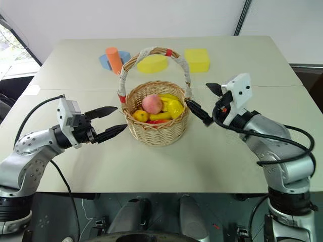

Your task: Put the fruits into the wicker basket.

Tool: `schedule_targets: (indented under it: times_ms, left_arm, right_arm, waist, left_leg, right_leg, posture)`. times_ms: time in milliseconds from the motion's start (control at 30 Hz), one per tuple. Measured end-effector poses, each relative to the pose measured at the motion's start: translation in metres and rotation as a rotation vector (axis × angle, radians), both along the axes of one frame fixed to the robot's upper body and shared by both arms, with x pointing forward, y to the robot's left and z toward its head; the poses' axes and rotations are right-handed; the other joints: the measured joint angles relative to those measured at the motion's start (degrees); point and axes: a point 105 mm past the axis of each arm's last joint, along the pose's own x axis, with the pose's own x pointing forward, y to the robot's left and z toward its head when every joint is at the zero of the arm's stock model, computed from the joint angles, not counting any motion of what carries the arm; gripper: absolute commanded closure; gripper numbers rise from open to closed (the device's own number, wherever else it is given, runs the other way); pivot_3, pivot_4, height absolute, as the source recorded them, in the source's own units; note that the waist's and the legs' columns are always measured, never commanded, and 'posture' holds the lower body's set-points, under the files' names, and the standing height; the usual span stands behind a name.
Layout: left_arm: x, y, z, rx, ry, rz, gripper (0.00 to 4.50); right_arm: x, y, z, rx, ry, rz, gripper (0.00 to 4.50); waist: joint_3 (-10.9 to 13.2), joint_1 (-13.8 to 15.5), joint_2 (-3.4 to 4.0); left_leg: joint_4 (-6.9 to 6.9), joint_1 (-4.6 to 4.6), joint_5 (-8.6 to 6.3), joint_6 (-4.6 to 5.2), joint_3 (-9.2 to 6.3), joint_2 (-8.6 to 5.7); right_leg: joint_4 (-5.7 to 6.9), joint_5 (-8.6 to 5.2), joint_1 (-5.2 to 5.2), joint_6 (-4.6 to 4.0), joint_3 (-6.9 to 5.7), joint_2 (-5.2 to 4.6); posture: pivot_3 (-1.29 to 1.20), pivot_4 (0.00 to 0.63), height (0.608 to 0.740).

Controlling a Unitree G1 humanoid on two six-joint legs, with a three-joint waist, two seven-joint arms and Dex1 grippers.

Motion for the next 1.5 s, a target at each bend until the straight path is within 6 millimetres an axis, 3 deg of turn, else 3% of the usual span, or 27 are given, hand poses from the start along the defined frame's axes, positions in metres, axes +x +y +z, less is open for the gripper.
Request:
schedule_targets:
  times_ms: [100,167,267,433,567,633,767,833,933,1033,1100,1333,1500]
  left_arm:
    - [0.001,-0.001,0.003,-0.009,-0.009,0.001,0.74]
    - [0.001,-0.001,0.002,-0.01,-0.007,0.005,0.74]
    - [0.001,0.0,0.002,-0.011,-0.006,0.015,0.74]
    - [-0.001,0.0,0.002,-0.017,-0.009,0.027,0.74]
    - [-0.001,-0.001,0.003,-0.022,-0.014,0.031,0.74]
    - [0.0,-0.002,0.004,-0.032,-0.015,0.036,0.74]
    - [0.001,-0.005,0.004,-0.04,-0.016,0.034,0.74]
    - [0.002,-0.011,0.002,-0.051,-0.011,0.02,0.74]
    - [0.008,-0.017,0.0,-0.057,-0.009,0.016,0.74]
    - [0.014,-0.025,0.0,-0.07,-0.01,0.004,0.74]
    - [0.016,-0.03,0.001,-0.072,-0.027,-0.006,0.74]
    - [0.025,-0.037,-0.007,-0.067,-0.021,0.034,0.74]
    - [0.032,-0.027,-0.017,-0.055,0.007,0.107,0.74]
  right_arm:
    - [0.018,0.012,-0.008,0.054,0.011,-0.02,0.02]
    - [0.029,0.01,-0.01,0.071,0.013,-0.06,0.54]
    - [0.04,0.006,-0.014,0.112,0.022,-0.103,1.9]
    - [0.038,0.006,-0.016,0.114,0.019,-0.082,4.44]
    - [0.034,-0.002,-0.014,0.12,-0.003,-0.107,4.46]
    - [0.032,-0.018,-0.006,0.111,-0.043,-0.164,4.46]
    - [0.026,-0.083,0.017,0.075,-0.14,-0.412,4.46]
    - [0.02,-0.136,0.022,0.03,-0.164,-0.632,4.46]
    - [0.008,-0.2,0.018,0.029,-0.142,-0.911,4.46]
    - [0.004,-0.229,0.001,0.056,-0.086,-1.035,4.46]
    - [0.007,-0.229,-0.004,0.082,-0.085,-1.036,4.46]
    - [-0.001,-0.228,-0.007,0.043,-0.108,-1.033,1.02]
    - [-0.036,-0.244,-0.005,-0.001,-0.15,-1.104,1.02]
  waist:
    - [0.0,-0.04,0.01]
    - [0.0,0.13,0.01]
    - [0.0,0.39,0.01]
    - [0.0,0.32,0.01]
    - [0.0,0.32,0.02]
    - [0.0,0.4,0.02]
    - [0.0,0.71,0.02]
    - [0.0,0.86,0.02]
    - [-0.01,0.54,0.04]
    - [-0.02,-0.37,0.09]
    - [-0.06,-1.21,0.19]
    - [-0.07,-1.02,0.2]
    - [-0.08,0.12,0.22]
  left_leg:
    - [0.01,-0.02,0.0,-0.01,0.01,-0.01]
    - [0.01,-0.07,0.0,-0.01,0.01,-0.02]
    - [0.01,-0.14,0.0,-0.01,-0.01,-0.05]
    - [0.01,-0.25,0.0,-0.01,-0.01,-0.06]
    - [0.01,-0.25,0.01,-0.01,-0.01,-0.06]
    - [0.02,-0.26,0.01,-0.01,0.0,-0.06]
    - [0.02,-0.3,0.0,-0.01,0.0,-0.13]
    - [0.03,-0.31,0.0,0.0,0.01,-0.16]
    - [0.03,-0.29,0.01,0.0,0.07,-0.12]
    - [-0.01,-0.14,0.03,0.04,0.3,0.0]
    - [-0.02,-0.03,0.08,0.12,0.42,0.01]
    - [0.02,-0.01,0.15,0.24,0.44,-0.04]
    - [0.02,-0.04,0.15,0.24,0.44,-0.08]
  right_leg:
    - [0.01,0.0,-0.02,0.0,0.01,-0.01]
    - [-0.01,0.0,-0.05,0.0,0.01,-0.02]
    - [-0.02,0.0,-0.09,0.0,0.0,-0.05]
    - [-0.02,0.01,-0.22,0.0,0.01,-0.07]
    - [-0.01,0.01,-0.22,0.0,0.01,-0.07]
    - [-0.01,0.01,-0.22,0.0,0.01,-0.07]
    - [-0.02,0.01,-0.21,0.01,0.0,-0.12]
    - [-0.03,0.01,-0.21,0.02,0.01,-0.13]
    - [-0.01,0.01,-0.2,0.02,0.02,-0.08]
    - [0.11,0.02,-0.21,0.02,0.16,0.02]
    - [0.27,0.02,-0.2,0.02,0.26,0.03]
    - [0.37,0.02,-0.18,0.03,0.3,-0.01]
    - [0.33,0.02,-0.19,0.03,0.31,-0.05]
  posture:
    - [0.0,0.15,0.74]
    - [0.0,0.15,0.74]
    - [0.0,0.15,0.74]
    - [0.0,0.15,0.74]
    - [0.0,0.15,0.74]
    - [0.0,0.15,0.74]
    - [0.0,0.15,0.74]
    - [0.0,0.15,0.74]
    - [0.0,0.15,0.74]
    - [0.0,0.15,0.74]
    - [0.0,0.15,0.74]
    - [0.0,0.15,0.74]
    - [0.0,0.15,0.74]
